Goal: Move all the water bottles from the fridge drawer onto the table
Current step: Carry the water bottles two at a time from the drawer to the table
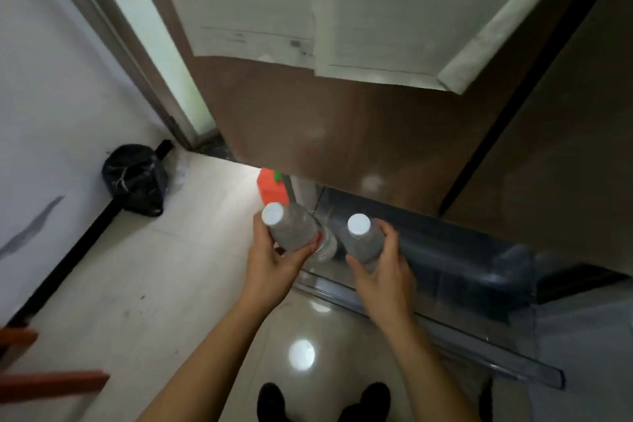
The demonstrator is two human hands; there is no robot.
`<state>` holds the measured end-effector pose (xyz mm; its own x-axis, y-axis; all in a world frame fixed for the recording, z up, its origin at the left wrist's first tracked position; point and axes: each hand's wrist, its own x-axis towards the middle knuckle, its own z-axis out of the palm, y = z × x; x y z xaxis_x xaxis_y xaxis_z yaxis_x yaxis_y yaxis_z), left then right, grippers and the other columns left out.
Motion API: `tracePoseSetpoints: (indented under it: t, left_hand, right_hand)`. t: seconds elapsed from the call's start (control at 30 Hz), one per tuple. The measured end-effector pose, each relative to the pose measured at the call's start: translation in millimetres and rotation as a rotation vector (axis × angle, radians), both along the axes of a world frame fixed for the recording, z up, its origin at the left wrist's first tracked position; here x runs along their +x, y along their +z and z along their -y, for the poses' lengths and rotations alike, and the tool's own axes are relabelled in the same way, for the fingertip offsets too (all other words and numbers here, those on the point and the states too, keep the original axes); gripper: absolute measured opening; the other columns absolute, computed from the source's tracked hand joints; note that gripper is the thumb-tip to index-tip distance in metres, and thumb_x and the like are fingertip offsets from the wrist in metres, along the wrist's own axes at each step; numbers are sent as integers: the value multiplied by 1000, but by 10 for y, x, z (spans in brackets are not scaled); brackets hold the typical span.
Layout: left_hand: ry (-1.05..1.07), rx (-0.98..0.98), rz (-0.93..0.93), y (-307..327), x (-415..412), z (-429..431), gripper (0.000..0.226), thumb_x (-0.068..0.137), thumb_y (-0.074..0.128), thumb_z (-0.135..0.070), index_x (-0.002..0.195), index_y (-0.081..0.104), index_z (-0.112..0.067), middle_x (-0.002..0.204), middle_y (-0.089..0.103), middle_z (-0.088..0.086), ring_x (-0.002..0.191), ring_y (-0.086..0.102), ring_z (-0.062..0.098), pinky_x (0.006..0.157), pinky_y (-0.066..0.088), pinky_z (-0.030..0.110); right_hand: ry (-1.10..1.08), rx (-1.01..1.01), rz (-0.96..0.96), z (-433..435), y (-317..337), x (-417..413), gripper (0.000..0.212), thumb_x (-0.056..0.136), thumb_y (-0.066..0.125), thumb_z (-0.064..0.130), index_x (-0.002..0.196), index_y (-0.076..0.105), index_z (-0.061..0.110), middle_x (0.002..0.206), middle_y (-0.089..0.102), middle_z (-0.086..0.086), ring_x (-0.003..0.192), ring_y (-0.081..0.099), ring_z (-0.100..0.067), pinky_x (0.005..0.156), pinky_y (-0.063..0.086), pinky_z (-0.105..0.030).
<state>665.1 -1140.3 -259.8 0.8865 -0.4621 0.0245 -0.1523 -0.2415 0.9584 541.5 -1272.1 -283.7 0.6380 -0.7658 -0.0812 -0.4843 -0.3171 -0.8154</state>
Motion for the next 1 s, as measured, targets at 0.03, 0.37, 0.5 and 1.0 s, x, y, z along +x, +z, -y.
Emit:
tracePoseSetpoints:
  t: [0.03,0.37,0.5,1.0]
  left_hand:
    - [41,-40,-9,83,-2,-97,69,73,87,-16,126,43,-19,114,61,-20,108,63,1,89,58,29]
    - [289,-55,216,761,115,-2159,69,77,85,-20,133,48,-31,118,58,-34,112,57,-6,91,49,15]
    - [401,-13,225,916,22,-3583,71,78,83,-24,135,43,-36,115,53,-45,110,53,-14,88,44,10]
    - [1011,49,173,862,-971,-7757,74,76,85,-20,138,47,-33,129,60,-10,122,56,16,103,50,46]
  right_hand:
    - [52,-35,24,-40,87,60,78,84,78,30,143,28,43,143,53,2,126,55,-23,93,50,-36]
    - [565,-141,345,-1548,984,689,82,85,76,14,146,30,45,145,44,15,133,41,-9,108,40,-40]
    - [705,6,420,-2854,1071,910,76,87,75,19,142,31,48,143,43,24,132,39,3,111,36,-31]
    - [1637,231,334,-7366,1207,1350,70,90,72,25,133,29,60,125,44,47,122,43,18,95,38,-6]
